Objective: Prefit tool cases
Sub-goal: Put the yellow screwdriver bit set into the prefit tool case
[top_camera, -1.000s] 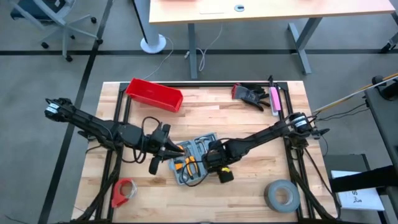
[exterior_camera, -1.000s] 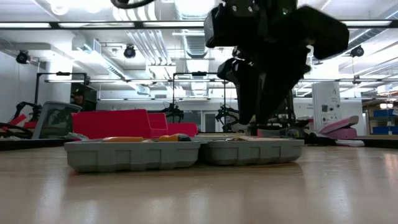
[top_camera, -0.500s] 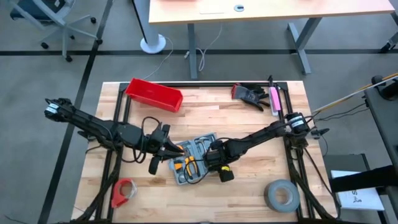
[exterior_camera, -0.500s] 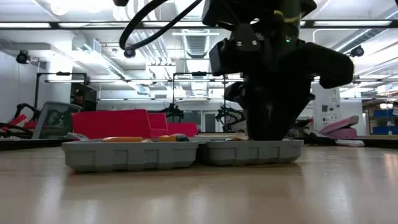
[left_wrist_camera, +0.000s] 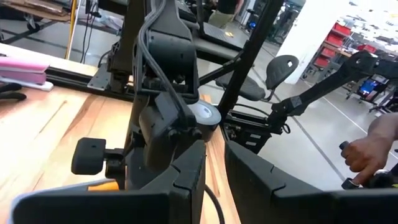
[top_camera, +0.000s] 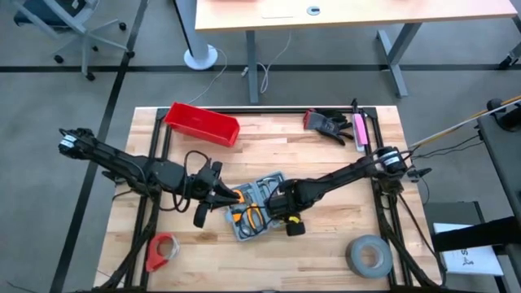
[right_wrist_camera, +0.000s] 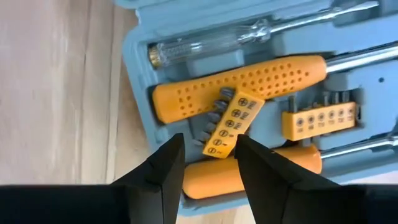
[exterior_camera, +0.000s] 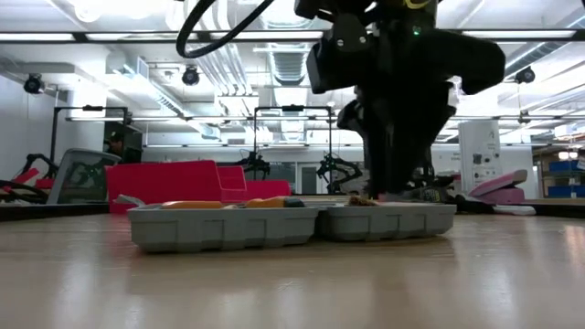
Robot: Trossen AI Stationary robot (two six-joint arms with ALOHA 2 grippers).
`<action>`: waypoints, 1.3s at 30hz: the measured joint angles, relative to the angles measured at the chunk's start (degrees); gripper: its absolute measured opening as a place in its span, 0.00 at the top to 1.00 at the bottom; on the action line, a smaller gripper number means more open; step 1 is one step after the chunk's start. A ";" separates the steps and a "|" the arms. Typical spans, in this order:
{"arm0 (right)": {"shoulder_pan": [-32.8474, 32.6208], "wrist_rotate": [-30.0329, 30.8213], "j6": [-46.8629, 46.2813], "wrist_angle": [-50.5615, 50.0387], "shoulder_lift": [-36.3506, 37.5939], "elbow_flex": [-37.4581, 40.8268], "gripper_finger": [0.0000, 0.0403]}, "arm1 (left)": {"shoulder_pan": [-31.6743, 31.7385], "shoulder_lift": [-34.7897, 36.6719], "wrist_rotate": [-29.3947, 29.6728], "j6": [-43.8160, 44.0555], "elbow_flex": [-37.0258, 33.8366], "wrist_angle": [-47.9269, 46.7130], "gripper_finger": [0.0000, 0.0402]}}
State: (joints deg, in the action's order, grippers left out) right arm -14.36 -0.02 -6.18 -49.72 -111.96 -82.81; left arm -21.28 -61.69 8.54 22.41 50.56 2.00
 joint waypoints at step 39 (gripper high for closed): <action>3.08 0.45 -7.82 9.94 0.09 4.15 0.57 | -0.11 -0.07 -0.11 0.15 0.01 -0.92 0.84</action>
State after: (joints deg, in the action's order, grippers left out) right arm -11.28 0.43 -14.00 -39.78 -111.87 -78.65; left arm -21.39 -61.76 8.43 22.57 50.57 1.08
